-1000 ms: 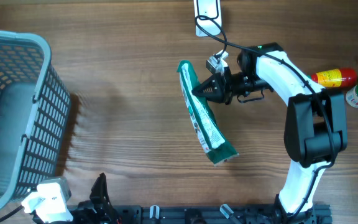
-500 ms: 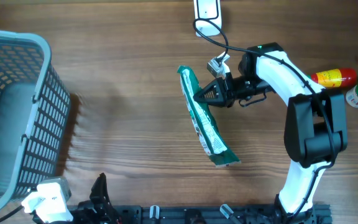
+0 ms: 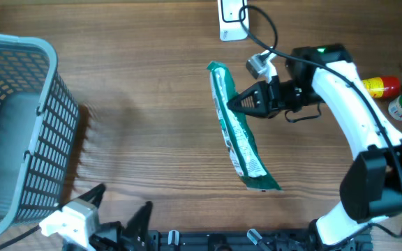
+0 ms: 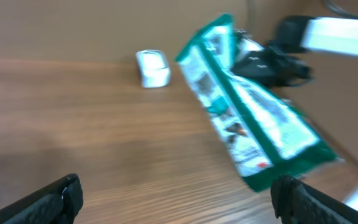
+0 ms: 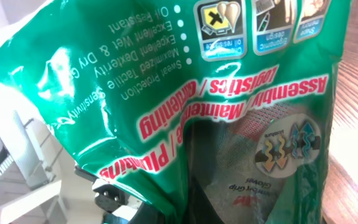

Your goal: Scan the item barcode

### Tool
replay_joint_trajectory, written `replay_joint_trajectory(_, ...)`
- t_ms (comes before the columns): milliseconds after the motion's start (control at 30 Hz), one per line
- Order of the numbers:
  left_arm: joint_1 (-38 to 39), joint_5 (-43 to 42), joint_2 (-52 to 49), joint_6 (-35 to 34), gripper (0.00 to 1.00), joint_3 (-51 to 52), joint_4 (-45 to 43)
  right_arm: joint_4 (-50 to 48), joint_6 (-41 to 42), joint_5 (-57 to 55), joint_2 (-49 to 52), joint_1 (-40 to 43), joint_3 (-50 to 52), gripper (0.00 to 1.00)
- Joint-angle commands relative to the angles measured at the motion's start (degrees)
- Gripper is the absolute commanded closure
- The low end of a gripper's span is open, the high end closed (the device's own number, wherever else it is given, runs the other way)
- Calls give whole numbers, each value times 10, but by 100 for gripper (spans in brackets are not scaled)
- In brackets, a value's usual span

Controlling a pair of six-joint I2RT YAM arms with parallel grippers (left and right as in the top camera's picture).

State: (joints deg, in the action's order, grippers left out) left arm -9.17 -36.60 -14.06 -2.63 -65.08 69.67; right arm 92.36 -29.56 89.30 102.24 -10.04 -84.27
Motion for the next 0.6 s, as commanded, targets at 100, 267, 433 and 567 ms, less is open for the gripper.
replay_joint_trajectory(100, -3, -146, 0, -233, 0, 222, -179, -4, 58, 37, -16, 10, -8, 95)
replay_joint_trajectory(267, -3, -279, 0, -461, 0, 457, -555, -4, 73, 37, -16, 10, -8, 96)
replay_joint_trajectory(433, -3, -270, 0, -632, 0, 595, -845, -31, 77, 37, -15, 8, -8, 96)
replay_joint_trajectory(567, 16, -211, 0, -643, 0, 606, -873, -73, 107, 37, -15, -14, -8, 96)
